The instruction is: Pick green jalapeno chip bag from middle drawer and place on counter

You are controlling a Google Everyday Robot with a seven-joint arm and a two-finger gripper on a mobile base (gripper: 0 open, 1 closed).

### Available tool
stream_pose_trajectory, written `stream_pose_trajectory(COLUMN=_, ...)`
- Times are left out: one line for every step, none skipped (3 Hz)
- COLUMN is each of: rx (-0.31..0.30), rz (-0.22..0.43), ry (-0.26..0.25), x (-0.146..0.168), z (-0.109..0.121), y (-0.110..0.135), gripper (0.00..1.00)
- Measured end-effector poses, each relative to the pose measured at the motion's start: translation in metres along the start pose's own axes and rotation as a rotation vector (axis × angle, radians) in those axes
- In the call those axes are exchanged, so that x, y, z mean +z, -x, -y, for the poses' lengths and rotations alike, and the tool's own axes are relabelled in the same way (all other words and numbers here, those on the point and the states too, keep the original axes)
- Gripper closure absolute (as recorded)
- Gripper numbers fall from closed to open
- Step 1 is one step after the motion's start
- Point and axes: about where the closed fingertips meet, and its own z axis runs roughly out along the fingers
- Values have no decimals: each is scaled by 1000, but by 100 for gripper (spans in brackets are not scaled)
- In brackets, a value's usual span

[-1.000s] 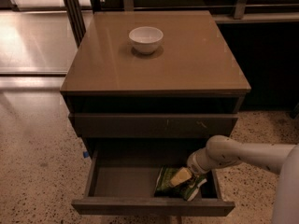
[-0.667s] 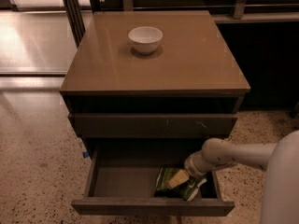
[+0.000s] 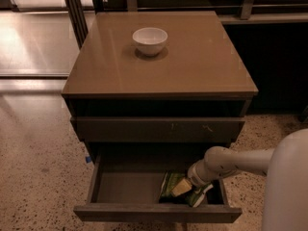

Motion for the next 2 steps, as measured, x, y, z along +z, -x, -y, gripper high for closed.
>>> stream_pose_trajectory(rx=0, rz=0, ry=0, x=0, z=0, y=0, gripper=42)
stream_pose_trajectory(rx=0, rz=0, ry=0, x=0, z=0, y=0, gripper=65)
